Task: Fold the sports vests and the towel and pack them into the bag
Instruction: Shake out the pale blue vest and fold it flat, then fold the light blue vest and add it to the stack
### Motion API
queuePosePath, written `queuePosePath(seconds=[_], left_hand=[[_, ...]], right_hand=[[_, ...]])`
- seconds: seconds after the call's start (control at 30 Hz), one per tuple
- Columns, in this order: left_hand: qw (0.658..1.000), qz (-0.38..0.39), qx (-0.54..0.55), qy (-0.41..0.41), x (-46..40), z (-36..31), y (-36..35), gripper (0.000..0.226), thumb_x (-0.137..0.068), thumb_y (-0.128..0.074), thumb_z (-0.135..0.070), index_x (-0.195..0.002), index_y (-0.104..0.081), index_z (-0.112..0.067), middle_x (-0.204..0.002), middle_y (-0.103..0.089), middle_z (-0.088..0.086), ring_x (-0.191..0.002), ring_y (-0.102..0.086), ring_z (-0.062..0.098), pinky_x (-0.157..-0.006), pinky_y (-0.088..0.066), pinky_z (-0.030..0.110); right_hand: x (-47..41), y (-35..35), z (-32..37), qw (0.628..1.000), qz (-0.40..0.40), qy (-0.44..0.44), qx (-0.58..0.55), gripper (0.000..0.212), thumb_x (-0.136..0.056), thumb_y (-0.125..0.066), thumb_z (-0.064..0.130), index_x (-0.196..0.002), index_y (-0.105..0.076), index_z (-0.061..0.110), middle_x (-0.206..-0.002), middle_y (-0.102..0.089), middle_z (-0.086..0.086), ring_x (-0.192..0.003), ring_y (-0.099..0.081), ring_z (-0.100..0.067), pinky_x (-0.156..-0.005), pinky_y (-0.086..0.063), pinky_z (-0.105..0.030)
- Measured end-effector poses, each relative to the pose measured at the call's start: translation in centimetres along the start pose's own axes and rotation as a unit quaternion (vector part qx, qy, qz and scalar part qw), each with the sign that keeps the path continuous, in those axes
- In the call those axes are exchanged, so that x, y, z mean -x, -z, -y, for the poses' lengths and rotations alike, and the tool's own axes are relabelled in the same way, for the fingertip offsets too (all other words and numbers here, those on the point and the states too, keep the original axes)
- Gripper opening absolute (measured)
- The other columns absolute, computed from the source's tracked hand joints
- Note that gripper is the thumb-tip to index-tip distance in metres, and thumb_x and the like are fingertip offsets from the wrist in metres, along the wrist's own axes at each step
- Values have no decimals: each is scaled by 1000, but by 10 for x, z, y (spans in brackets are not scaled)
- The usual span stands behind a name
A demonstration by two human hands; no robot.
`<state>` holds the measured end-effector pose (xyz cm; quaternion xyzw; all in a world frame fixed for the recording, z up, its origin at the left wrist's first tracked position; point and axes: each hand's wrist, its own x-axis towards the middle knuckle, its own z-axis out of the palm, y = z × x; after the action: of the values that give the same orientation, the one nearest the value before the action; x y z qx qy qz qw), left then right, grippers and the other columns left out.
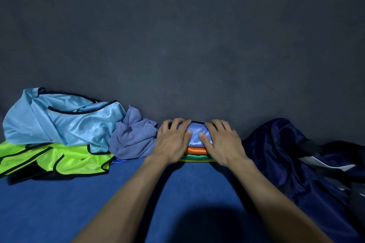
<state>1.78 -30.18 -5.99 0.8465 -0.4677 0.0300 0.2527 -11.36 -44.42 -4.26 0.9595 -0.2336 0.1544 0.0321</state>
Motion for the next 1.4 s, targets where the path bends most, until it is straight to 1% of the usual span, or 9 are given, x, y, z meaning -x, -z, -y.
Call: queuePosePath(seconds=[0.2, 0.33, 0.43, 0.57, 0.77, 0.87, 1.03, 1.17, 1.4], left_hand=[[993, 36, 91, 67, -4, 7, -1, 43, -108, -23, -44, -145, -44, -36, -138, -41, -6, -122, -34, 26, -107, -35, 43], [998, -52, -13, -42, -4, 0, 3, 49, -105, -26, -42, -144, -52, -28, -138, -47, -2, -125, -38, 25, -108, -36, 43], [995, -12, -42, -91, -1, -3, 0, 56, -102, -20, -49, -147, -49, -32, -147, -46, -7, -136, -36, 20, -117, -26, 46], [997, 46, -33, -60, 3, 2, -5, 68, -98, -6, -59, -156, -32, -37, -159, -32, -12, -147, -25, 17, -120, -21, 47], [996, 43, 31, -72, 11, -8, 14, 48, -110, -24, -40, -158, -30, -33, -168, -16, -12, -156, -5, 15, -125, -1, 44], [996, 21, 40, -82, 18, -11, 22, 45, -111, -28, -36, -155, -37, -31, -167, -19, -10, -155, -8, 16, -124, -3, 43], [994, -19, 53, -98, 35, -1, 40, 45, -108, -31, -37, -147, -52, -25, -159, -40, -4, -150, -28, 21, -123, -21, 44], [992, -44, 55, -103, 55, 35, 69, 37, -103, -38, -34, -124, -65, -20, -130, -64, -2, -120, -57, 22, -103, -44, 42], [968, -235, -80, 36, 106, 112, 137, 28, -85, -65, -23, -112, -69, -23, -113, -66, 1, -104, -59, 34, -85, -47, 44]], right_hand=[[15, -8, -9, 999, 23, 8, -43, 75, -96, -8, 64, -156, -36, 29, -154, -35, 6, -144, -23, -13, -107, -38, -39], [13, -4, -9, 999, 25, 17, -26, 74, -98, -6, 59, -157, -35, 26, -152, -39, 7, -142, -26, -14, -111, -34, -39], [16, -3, -13, 999, 31, 20, -24, 71, -100, -4, 54, -158, -32, 26, -153, -40, 8, -145, -28, -13, -116, -32, -41], [27, -6, -12, 999, 47, -7, 7, 72, -98, 7, 48, -163, -17, 28, -166, -24, 13, -156, -7, -13, -127, -7, -48], [22, 12, 1, 996, 67, -34, 44, 67, -102, 1, 45, -163, -17, 23, -169, -16, 7, -158, 2, -21, -125, 2, -53], [21, 24, 11, 995, 75, -38, 46, 57, -109, -14, 40, -163, -17, 21, -170, -14, 4, -158, 1, -23, -125, 1, -54], [26, 34, 32, 996, 62, -39, 57, 67, -102, -3, 45, -162, -19, 21, -171, -10, 3, -157, 1, -27, -123, -1, -57], [33, 39, 63, 1000, 19, -11, 18, 76, -96, 0, 48, -159, -31, 20, -169, -20, 1, -157, -9, -29, -123, -9, -55], [57, 23, 126, 988, 9, 65, -142, 79, -95, -4, 59, -157, -35, 22, -163, -34, 6, -154, -20, -21, -124, -18, -46]])
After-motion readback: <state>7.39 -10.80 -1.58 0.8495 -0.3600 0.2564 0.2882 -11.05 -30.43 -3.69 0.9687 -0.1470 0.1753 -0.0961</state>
